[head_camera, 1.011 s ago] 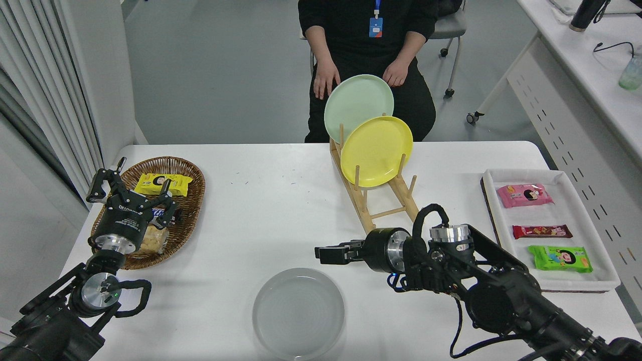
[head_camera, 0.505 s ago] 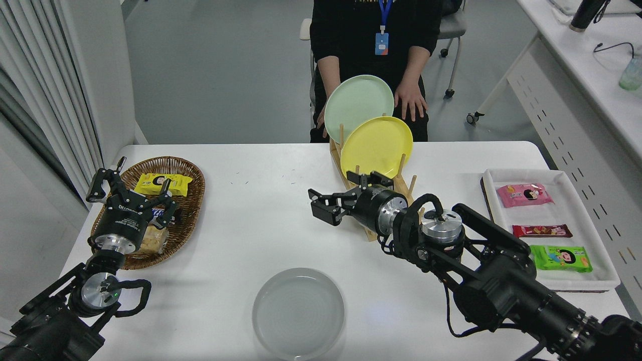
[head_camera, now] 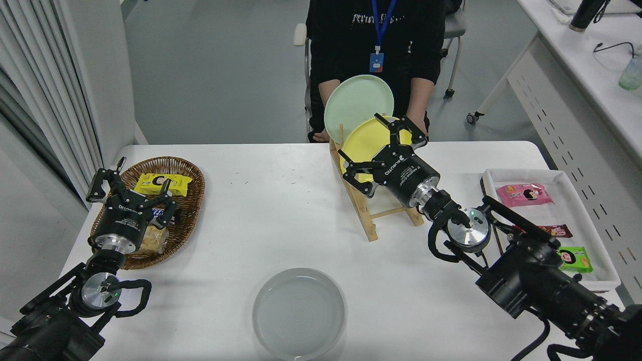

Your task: Place the plate on the table

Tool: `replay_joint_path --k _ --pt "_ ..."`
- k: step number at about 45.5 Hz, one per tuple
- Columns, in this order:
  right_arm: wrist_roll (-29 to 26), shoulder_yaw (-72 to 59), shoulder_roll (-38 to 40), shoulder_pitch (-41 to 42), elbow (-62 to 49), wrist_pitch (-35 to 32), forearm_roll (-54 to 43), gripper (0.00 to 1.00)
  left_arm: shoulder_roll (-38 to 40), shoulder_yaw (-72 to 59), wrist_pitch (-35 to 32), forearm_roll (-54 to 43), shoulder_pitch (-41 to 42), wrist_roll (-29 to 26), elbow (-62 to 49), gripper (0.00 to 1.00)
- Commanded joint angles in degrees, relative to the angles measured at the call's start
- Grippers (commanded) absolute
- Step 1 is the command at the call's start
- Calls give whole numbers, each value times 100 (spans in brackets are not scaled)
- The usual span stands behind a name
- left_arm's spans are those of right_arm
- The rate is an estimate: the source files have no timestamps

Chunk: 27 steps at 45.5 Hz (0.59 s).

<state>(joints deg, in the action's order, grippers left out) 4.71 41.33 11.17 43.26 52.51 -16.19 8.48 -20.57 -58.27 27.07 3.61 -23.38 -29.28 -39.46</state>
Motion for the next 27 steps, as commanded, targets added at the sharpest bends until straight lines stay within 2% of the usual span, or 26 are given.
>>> replay_joint_path --k 1,10,27 --pt "12 -20 439 200 -382 -288 -680 100 0 0 0 0 0 1 0 98" --pt "12 -28 799 218 -628 -280 -1120 100 0 0 0 0 0 1 0 98" --pt "152 60 852 200 -1814 -280 -1261 100 0 0 0 0 0 1 0 98"
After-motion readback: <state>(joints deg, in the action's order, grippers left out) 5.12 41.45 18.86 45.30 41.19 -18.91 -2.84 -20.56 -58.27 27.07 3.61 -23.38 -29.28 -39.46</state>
